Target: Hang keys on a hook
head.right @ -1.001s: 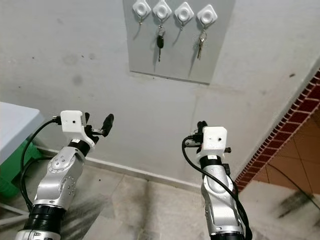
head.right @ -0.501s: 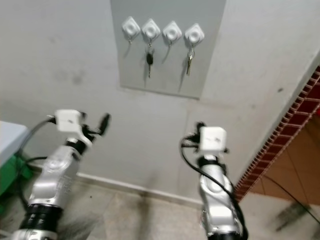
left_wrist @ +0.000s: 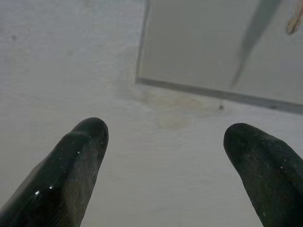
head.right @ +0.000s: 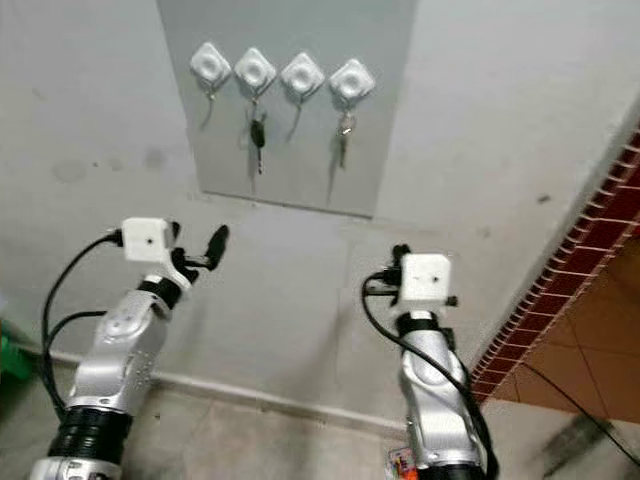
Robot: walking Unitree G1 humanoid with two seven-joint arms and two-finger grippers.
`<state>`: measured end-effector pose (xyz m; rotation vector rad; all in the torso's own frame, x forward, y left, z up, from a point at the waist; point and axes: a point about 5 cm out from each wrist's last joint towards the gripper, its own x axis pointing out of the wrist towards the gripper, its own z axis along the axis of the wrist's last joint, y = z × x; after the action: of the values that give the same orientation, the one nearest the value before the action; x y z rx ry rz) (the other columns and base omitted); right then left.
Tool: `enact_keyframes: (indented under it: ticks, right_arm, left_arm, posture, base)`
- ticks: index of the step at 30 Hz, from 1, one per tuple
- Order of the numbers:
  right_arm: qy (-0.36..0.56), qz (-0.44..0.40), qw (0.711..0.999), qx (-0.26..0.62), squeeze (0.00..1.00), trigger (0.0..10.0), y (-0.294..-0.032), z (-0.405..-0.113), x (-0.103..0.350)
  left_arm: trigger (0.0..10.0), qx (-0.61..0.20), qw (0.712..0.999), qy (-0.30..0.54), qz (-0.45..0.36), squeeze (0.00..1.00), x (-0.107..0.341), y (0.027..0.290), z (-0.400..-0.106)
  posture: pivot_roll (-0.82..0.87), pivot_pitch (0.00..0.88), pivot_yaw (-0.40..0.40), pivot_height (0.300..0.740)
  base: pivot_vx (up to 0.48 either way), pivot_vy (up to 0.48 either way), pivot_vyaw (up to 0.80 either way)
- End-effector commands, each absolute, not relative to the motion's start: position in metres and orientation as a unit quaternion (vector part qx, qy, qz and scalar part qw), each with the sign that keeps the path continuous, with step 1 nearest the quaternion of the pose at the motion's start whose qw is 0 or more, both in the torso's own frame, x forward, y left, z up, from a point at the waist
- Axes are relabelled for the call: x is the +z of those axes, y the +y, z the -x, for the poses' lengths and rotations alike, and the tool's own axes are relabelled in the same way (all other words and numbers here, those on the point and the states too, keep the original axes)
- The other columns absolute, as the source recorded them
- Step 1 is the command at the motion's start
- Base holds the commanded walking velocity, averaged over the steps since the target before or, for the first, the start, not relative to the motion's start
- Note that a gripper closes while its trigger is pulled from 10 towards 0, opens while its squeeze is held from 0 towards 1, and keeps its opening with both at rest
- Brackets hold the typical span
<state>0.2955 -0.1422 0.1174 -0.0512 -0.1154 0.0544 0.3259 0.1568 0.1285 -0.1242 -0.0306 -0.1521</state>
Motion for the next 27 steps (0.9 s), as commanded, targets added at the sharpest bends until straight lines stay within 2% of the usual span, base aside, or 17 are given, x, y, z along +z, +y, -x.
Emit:
enact_keyframes:
  ticks: [1, 8, 13, 18, 27]
  right_arm:
    - [-0.063, 0.029, 0.997, 0.017, 0.0, 10.0, -0.152, -0.296, 0.121]
    - [-0.065, 0.016, 0.996, 0.057, 0.0, 10.0, -0.146, -0.297, 0.123]
    - [-0.073, 0.015, 0.992, 0.104, 0.0, 10.0, -0.137, -0.303, 0.13]
    - [-0.097, 0.011, 0.986, 0.138, 0.0, 10.0, -0.13, -0.322, 0.149]
    - [-0.135, 0.005, 0.977, 0.164, 0.0, 10.0, -0.121, -0.347, 0.18]
  left_arm:
    - [10.0, -0.092, 0.994, -0.029, 0.06, 0.0, 0.135, 0.147, -0.327]
    - [10.0, -0.125, 0.99, -0.043, 0.042, 0.0, 0.139, 0.141, -0.325]
    - [10.0, -0.183, 0.981, -0.053, 0.035, 0.0, 0.144, 0.131, -0.322]
    - [10.0, -0.236, 0.97, -0.063, 0.016, 0.0, 0.151, 0.116, -0.323]
    - [10.0, -0.279, 0.956, -0.086, 0.012, 0.0, 0.166, 0.099, -0.327]
  posture:
    - [-0.08, 0.0, -0.003, 0.74]
    - [-0.07, 0.0, -0.003, 0.74]
    - [-0.07, 0.0, -0.003, 0.74]
    - [-0.07, 0.0, -0.003, 0.74]
    - [-0.07, 0.0, -0.003, 0.74]
  base:
    - [0.0, 0.0, 0.0]
    - [0.0, 0.0, 0.0]
    - [0.0, 0.0, 0.0]
    - [0.0, 0.0, 0.0]
    - [0.0, 0.0, 0.0]
